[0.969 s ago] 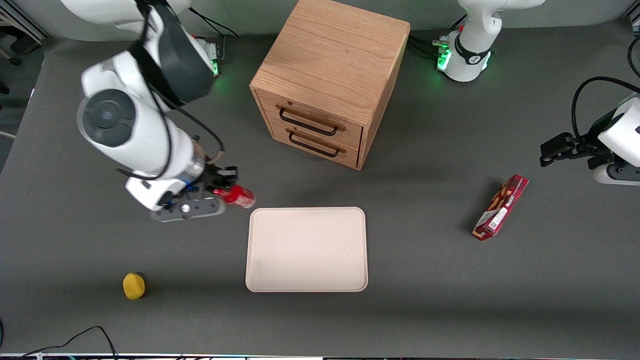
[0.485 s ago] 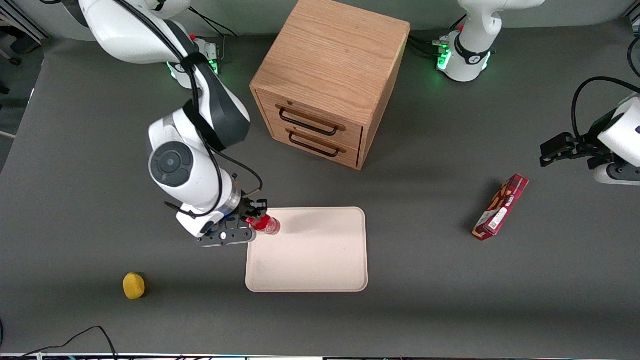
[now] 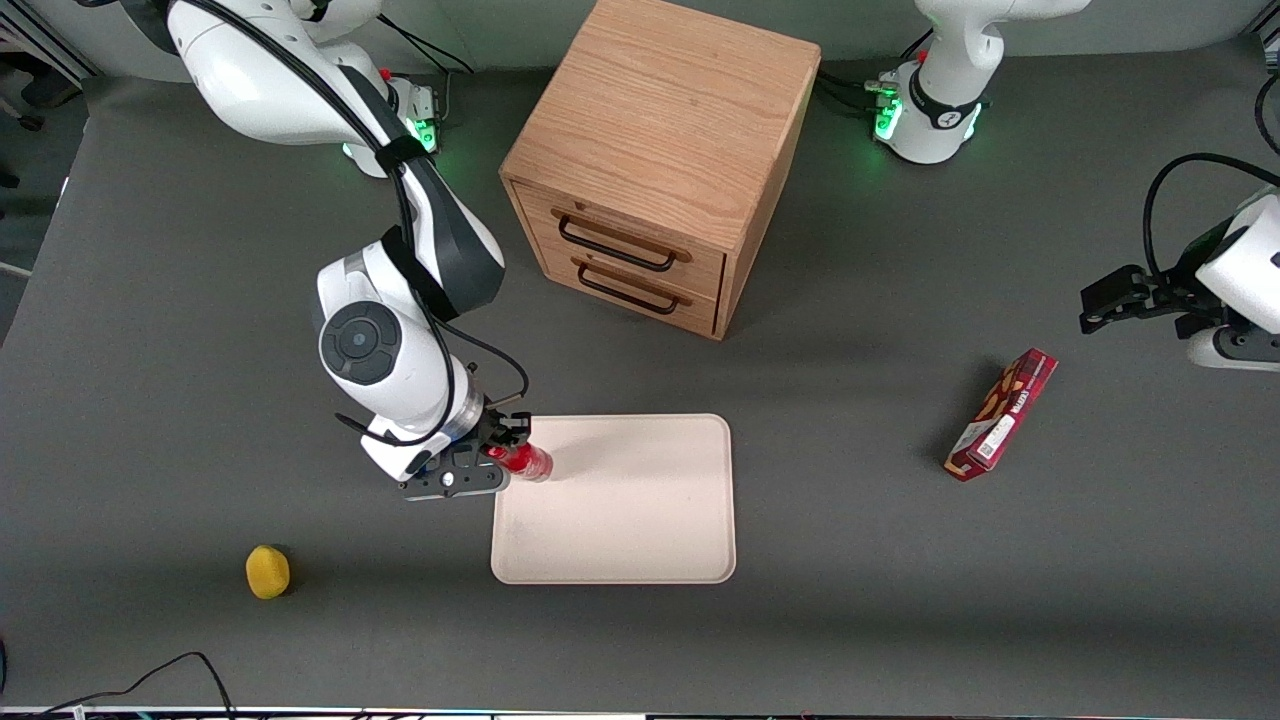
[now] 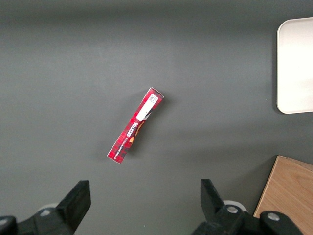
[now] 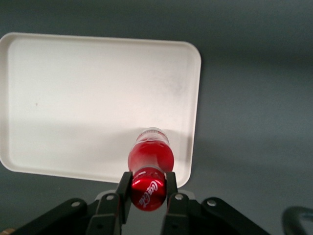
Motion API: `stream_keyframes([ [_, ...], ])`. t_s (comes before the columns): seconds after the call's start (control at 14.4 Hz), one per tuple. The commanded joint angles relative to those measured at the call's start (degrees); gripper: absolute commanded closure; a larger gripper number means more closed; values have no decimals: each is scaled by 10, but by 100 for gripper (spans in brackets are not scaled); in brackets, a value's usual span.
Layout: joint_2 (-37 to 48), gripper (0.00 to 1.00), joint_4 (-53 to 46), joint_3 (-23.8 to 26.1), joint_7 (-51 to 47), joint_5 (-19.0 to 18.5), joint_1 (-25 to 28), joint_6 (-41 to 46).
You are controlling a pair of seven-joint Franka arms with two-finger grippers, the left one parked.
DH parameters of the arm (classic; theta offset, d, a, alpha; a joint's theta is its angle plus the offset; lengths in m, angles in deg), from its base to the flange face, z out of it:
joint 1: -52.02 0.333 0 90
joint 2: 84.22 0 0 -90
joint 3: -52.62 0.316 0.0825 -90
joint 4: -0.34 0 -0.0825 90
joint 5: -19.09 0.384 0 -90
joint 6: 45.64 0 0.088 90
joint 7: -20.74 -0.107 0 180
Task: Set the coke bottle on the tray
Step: 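Lower the bottle onto the tray's edge and open the right gripper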
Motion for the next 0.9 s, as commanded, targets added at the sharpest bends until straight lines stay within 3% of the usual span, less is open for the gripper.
stream_keyframes([
  [0.0,-30,100,-52,-3,-7,-10,-3,-3],
  [0.42,-130,100,-179,-40,-1,-10,4,-4],
  [0.83,-152,100,-184,-40,-7,-11,5,-28],
])
